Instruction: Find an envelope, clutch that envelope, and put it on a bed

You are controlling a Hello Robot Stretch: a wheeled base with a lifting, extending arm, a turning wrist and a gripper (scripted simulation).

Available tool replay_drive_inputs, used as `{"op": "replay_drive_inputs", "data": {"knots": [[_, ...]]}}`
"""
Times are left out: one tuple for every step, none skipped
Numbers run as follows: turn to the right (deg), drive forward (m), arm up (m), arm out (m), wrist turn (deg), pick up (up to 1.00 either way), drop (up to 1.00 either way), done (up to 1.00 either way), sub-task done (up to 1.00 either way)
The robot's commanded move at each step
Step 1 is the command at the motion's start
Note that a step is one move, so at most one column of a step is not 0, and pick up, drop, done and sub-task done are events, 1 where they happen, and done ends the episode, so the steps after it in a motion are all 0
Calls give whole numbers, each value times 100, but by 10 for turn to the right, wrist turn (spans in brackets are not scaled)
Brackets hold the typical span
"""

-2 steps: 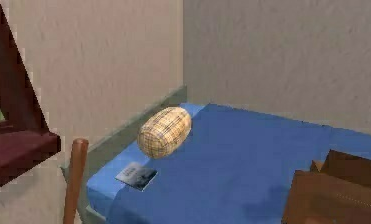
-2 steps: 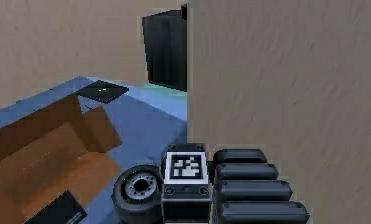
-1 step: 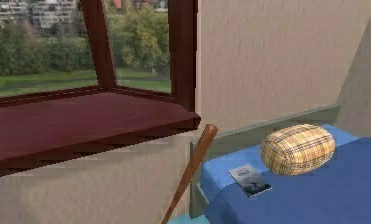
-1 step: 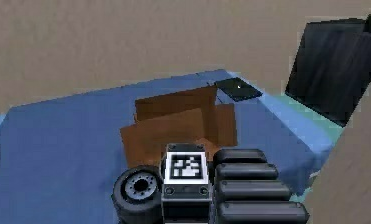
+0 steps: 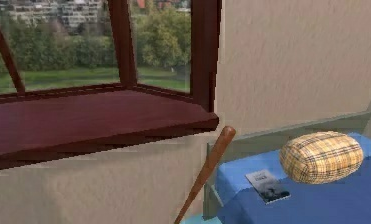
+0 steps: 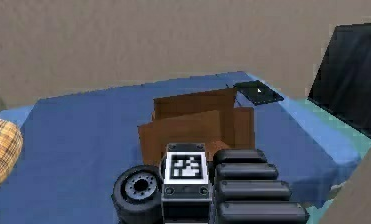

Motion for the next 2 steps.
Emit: {"op": "replay_drive_inputs", "data": {"knots": [[450,0,0,0,0,0,0,0,0],[450,0,0,0,0,0,0,0,0]]}}
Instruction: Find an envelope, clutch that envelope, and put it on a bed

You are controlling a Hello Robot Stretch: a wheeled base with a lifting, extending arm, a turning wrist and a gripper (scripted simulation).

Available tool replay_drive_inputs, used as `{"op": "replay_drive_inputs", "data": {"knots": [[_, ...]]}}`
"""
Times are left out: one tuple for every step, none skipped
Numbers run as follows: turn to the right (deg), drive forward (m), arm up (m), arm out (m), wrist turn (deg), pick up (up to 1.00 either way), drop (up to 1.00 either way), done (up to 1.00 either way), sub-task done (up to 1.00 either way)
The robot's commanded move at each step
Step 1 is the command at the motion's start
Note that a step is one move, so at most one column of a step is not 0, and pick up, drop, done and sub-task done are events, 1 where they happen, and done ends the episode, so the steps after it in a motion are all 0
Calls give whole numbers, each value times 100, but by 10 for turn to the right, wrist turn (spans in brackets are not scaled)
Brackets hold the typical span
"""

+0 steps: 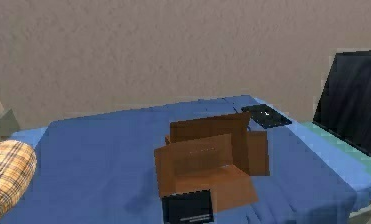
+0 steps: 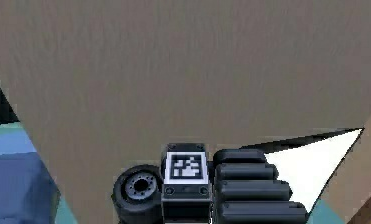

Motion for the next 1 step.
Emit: {"op": "replay_drive_inputs", "data": {"knots": [[0,15,0,0,0,0,0,0,0]]}}
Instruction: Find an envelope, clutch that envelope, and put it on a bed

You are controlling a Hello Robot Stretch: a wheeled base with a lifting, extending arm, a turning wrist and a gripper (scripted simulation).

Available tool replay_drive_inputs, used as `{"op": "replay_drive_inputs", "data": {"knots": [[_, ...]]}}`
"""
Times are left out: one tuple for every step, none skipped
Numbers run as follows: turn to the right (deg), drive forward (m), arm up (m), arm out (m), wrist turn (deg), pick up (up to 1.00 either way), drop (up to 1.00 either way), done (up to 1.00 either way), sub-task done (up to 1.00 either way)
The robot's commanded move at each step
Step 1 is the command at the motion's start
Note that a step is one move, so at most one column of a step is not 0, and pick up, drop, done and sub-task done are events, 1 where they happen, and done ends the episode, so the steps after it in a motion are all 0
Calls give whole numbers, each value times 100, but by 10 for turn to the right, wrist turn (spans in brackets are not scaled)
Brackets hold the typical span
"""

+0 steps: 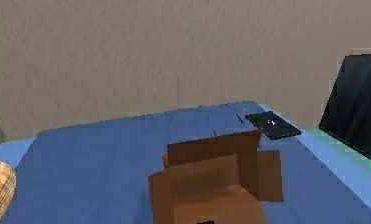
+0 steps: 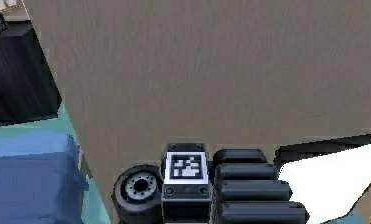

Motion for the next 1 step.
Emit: {"op": "replay_drive_inputs", "data": {"knots": [[0,0,0,0,0,0,0,100,0]]}}
